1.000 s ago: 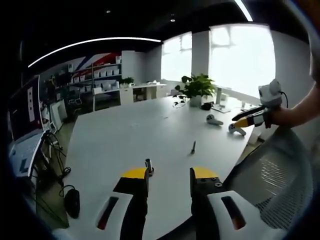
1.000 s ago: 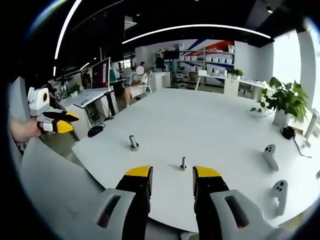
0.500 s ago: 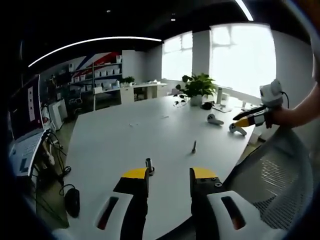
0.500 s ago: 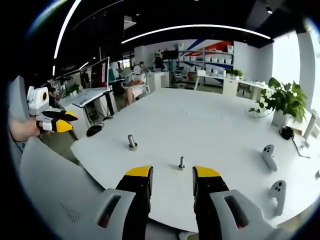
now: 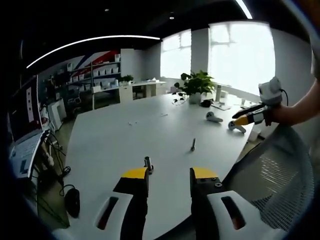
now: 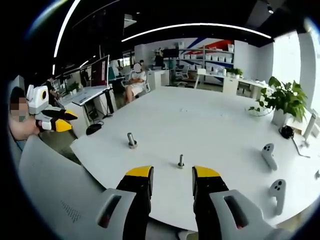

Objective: Place the washer onto the threaded stud by aligning its center hole with the stud, sliding it down to the base, and recovering from edge contact or off-axis alignment until the washer reaches the visible bottom stop.

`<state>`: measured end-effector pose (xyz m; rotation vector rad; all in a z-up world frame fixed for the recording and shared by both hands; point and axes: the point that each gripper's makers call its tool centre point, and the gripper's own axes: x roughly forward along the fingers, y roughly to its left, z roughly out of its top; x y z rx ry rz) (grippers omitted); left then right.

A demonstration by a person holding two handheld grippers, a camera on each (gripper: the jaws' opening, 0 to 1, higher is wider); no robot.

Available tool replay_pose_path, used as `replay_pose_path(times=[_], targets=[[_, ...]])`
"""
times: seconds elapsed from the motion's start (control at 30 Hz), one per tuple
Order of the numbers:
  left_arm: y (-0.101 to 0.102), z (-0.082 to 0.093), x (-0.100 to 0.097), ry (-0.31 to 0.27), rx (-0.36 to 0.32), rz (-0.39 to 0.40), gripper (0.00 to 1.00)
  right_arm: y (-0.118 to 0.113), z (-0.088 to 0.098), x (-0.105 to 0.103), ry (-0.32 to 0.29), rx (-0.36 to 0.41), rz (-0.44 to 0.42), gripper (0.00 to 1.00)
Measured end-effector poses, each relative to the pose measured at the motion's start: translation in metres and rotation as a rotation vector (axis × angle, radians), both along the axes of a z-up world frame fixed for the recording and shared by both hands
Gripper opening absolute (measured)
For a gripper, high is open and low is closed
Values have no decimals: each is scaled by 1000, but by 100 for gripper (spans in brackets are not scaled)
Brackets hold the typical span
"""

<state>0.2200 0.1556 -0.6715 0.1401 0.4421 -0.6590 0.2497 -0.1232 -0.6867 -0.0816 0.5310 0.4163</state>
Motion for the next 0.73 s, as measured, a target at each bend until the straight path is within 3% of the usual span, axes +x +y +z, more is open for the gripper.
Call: replay_pose_path(times=[0.73], targets=[[0, 0, -1, 8, -22, -8, 31, -10, -15, 3, 22, -13, 2, 33]])
